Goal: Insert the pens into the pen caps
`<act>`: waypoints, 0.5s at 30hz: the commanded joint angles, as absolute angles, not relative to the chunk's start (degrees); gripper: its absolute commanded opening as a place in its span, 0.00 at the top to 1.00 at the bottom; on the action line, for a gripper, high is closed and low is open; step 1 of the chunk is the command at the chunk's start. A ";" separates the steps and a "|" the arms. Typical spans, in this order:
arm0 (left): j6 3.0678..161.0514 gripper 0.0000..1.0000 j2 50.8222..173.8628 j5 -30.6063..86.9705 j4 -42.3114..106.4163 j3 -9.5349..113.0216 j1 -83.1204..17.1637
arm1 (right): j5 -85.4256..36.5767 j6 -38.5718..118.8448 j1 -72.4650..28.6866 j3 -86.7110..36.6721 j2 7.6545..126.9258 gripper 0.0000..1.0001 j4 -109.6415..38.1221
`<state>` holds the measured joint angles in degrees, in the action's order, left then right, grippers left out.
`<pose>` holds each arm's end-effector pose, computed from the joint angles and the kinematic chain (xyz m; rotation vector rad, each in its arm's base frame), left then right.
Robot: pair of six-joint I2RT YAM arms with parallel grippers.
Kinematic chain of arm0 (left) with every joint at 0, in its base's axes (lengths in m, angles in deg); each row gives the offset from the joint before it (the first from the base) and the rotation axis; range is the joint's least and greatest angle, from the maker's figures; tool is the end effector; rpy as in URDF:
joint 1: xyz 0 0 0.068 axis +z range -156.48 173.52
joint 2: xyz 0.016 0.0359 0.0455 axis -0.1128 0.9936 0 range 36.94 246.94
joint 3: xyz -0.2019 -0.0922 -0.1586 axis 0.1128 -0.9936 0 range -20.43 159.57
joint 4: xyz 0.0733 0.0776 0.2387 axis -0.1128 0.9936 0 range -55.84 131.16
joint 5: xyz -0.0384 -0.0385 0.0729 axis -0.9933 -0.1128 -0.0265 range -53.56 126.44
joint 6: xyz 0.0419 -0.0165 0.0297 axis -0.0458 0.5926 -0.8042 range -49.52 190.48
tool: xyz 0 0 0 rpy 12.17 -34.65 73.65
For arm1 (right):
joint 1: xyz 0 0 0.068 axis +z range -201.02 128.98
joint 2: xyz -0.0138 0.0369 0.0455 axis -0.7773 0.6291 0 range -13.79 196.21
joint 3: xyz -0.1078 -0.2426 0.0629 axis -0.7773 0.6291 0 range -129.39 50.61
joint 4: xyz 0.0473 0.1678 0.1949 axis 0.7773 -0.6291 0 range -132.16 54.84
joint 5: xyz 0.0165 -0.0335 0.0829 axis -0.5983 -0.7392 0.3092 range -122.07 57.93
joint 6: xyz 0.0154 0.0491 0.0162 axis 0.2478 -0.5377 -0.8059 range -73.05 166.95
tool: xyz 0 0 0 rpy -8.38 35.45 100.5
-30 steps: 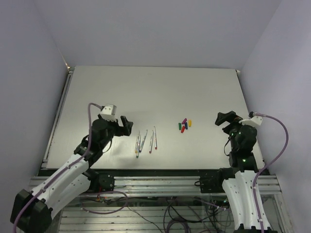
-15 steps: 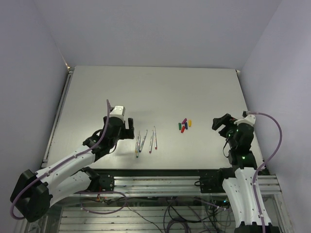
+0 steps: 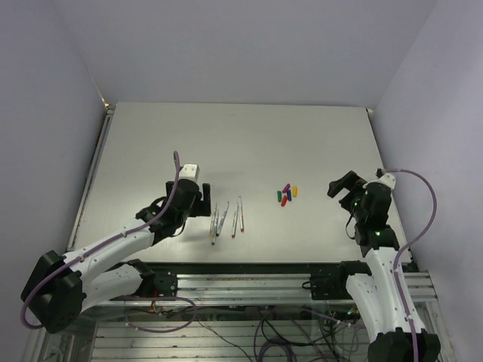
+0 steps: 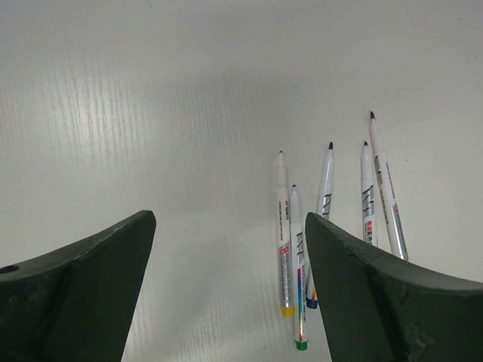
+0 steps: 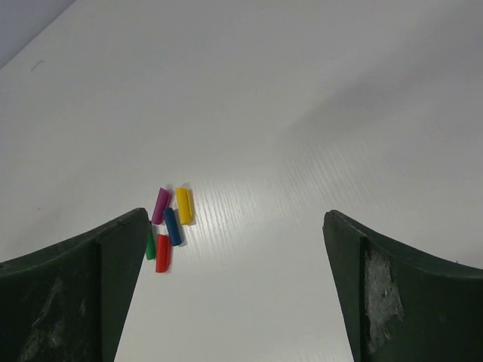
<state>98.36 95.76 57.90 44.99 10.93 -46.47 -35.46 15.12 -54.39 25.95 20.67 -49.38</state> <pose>0.1711 -0.1266 0.2132 0.0312 2.1961 -0.2478 0.1537 -0.0112 0.2357 0.6409 1.8929 0.2615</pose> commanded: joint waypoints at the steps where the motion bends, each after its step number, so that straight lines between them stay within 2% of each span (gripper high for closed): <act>1: 98.51 0.07 95.16 57.75 42.15 10.72 -47.49 | -31.34 18.09 -54.62 21.07 26.43 0.00 -49.11; 3: 98.44 0.01 93.78 57.09 40.31 9.65 -47.56 | -31.25 16.69 -54.64 19.28 30.14 0.00 -51.09; 6: 98.61 0.01 90.42 57.57 38.86 8.19 -47.58 | -29.70 17.49 -54.62 19.46 31.85 0.00 -49.26; 12: 97.65 0.01 78.28 58.31 36.52 4.43 -47.52 | -28.36 16.61 -54.62 21.83 23.41 0.00 -44.35; 15: 96.47 0.01 72.79 58.14 35.14 2.60 -47.48 | -33.75 14.57 -54.69 20.25 22.26 0.00 -47.06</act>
